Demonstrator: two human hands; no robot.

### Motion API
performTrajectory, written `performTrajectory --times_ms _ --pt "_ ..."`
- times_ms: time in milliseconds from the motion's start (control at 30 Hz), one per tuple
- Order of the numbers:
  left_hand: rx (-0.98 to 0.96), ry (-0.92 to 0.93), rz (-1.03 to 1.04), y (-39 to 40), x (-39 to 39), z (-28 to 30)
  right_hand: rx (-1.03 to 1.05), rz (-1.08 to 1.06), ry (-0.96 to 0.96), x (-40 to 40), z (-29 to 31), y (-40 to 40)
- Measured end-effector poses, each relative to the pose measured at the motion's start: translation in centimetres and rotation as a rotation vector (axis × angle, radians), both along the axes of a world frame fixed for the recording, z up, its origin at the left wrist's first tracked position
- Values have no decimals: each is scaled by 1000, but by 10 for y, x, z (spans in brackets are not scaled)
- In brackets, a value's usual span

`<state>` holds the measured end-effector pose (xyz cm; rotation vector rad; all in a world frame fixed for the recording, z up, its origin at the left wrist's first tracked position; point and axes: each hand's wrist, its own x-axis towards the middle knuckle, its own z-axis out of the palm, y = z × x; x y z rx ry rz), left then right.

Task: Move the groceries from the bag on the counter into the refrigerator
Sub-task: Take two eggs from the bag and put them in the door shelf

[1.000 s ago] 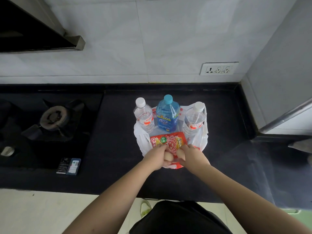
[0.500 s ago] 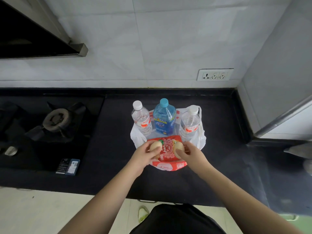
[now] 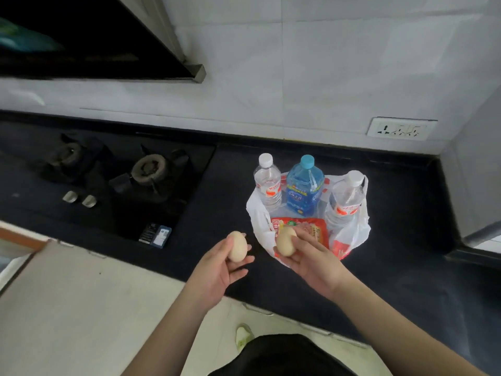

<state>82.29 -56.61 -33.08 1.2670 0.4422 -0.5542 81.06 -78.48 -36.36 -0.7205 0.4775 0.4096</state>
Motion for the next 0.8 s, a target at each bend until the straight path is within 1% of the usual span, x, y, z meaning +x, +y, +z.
performTrajectory --times_ms 100,300,367,500,600,800 --pt "-22 4 105 23 -19 0 39 86 4 -1 6 21" --pt "-155 -39 456 74 -65 1 65 217 -4 -6 20 70" --pt "-183 -48 541 93 -82 3 71 276 -8 -10 24 90" --pt "-185 -66 642 130 -118 8 66 401 -22 -24 30 131" --pt "-198 -97 706 158 -147 12 19 472 -56 -37 36 163" --pt "-268 -147 794 223 -217 21 -17 572 -86 -88 50 244"
